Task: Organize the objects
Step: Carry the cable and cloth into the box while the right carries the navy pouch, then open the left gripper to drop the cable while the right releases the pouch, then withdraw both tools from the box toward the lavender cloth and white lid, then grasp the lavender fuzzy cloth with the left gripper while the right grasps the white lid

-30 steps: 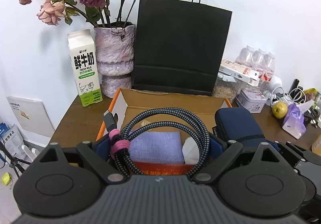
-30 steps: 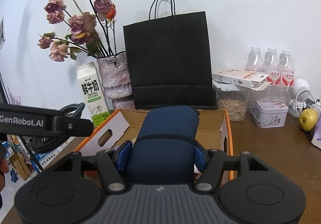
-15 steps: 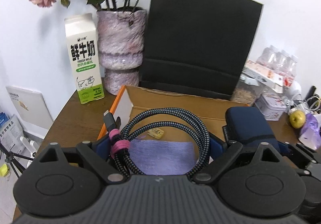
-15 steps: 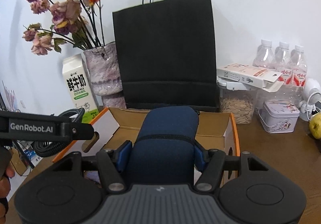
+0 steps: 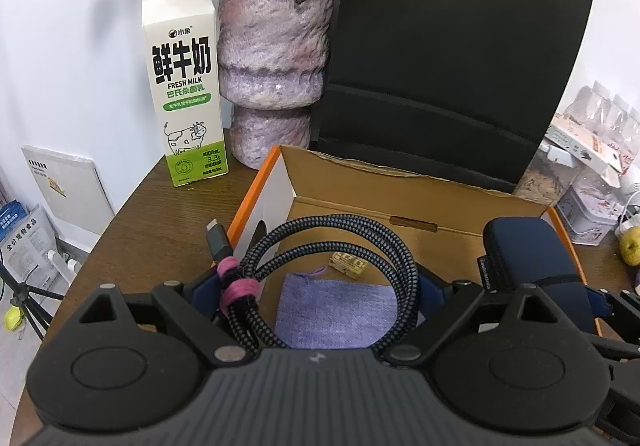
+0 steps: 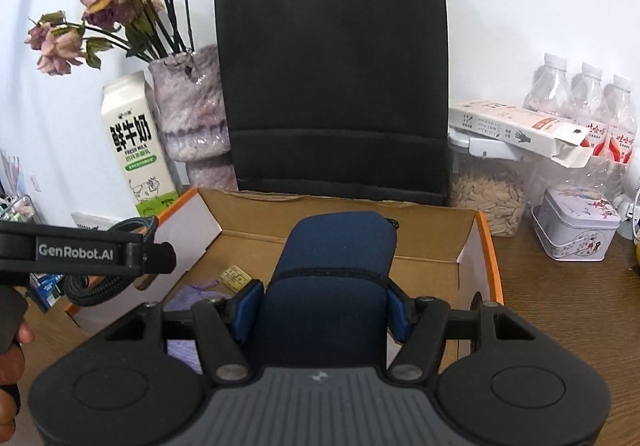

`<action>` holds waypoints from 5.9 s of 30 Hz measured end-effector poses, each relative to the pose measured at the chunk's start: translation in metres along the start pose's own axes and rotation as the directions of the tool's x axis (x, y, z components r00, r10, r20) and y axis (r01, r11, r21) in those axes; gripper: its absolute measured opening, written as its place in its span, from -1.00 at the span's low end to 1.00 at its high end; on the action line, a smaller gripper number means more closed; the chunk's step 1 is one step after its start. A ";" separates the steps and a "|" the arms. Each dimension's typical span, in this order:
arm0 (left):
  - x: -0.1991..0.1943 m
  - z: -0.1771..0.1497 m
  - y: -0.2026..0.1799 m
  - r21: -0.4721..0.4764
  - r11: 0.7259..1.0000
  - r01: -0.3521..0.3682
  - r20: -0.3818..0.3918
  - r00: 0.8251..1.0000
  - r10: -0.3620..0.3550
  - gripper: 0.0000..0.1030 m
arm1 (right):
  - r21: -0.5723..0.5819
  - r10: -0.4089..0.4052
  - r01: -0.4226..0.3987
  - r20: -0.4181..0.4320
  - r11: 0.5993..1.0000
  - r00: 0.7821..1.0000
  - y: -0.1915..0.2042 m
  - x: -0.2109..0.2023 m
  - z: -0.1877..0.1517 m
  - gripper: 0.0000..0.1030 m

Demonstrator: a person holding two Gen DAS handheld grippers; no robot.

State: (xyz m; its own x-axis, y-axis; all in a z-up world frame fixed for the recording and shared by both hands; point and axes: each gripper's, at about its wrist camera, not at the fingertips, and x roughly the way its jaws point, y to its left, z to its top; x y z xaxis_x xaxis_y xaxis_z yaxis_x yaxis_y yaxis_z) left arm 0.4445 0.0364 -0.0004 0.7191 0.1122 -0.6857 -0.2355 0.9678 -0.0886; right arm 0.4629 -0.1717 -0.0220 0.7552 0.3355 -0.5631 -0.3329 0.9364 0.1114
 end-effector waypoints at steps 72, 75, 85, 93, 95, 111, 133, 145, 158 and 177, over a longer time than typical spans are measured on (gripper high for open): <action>-0.183 -0.088 -0.005 0.030 0.998 0.047 0.102 0.994 -0.050 1.00 | -0.057 -0.031 0.036 0.082 0.998 0.996 0.013 -0.199 -0.060 1.00; -0.191 -0.099 -0.006 0.026 0.999 0.046 0.100 0.994 -0.049 1.00 | -0.063 -0.030 0.035 0.085 0.997 0.996 0.013 -0.210 -0.068 1.00; -0.210 -0.142 -0.010 0.035 0.998 0.044 0.080 0.996 -0.047 1.00 | -0.079 -0.038 0.044 0.079 0.996 0.996 0.006 -0.241 -0.104 1.00; -0.223 -0.175 -0.012 0.037 0.998 0.050 0.061 0.997 -0.052 1.00 | -0.097 -0.049 0.055 0.057 0.994 0.997 -0.003 -0.258 -0.135 1.00; -0.225 -0.182 -0.012 0.038 0.998 0.048 0.056 0.997 -0.050 1.00 | -0.103 -0.053 0.058 0.052 0.993 0.997 -0.006 -0.262 -0.142 1.00; -0.226 -0.239 0.000 0.015 1.000 0.013 -0.019 1.000 -0.013 1.00 | -0.102 -0.086 0.082 -0.036 0.991 0.996 -0.035 -0.268 -0.204 1.00; -0.214 -0.293 0.011 -0.032 0.999 -0.013 -0.079 0.997 0.010 1.00 | -0.060 -0.141 0.135 -0.108 0.989 0.984 -0.064 -0.255 -0.258 0.92; -0.202 -0.303 0.010 -0.023 0.999 -0.028 -0.078 0.997 0.026 1.00 | -0.029 -0.127 0.125 -0.081 0.992 0.989 -0.060 -0.240 -0.250 0.55; -0.207 -0.307 0.001 0.045 0.997 -0.060 -0.032 0.998 0.062 0.13 | -0.043 -0.115 0.113 -0.037 0.993 0.993 -0.051 -0.240 -0.250 -0.10; -0.212 -0.306 0.005 0.059 0.998 -0.036 -0.010 0.999 0.037 -0.13 | -0.081 -0.122 0.121 -0.009 0.989 0.993 -0.040 -0.244 -0.252 -0.27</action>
State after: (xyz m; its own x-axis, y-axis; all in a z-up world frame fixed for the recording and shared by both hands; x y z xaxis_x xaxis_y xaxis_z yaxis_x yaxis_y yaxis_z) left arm 0.0905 -0.0515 -0.0763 0.7037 0.1457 -0.6954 -0.2225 0.9747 -0.0209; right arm 0.1496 -0.3171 -0.0951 0.7850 0.2181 -0.5798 -0.2839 0.9585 -0.0239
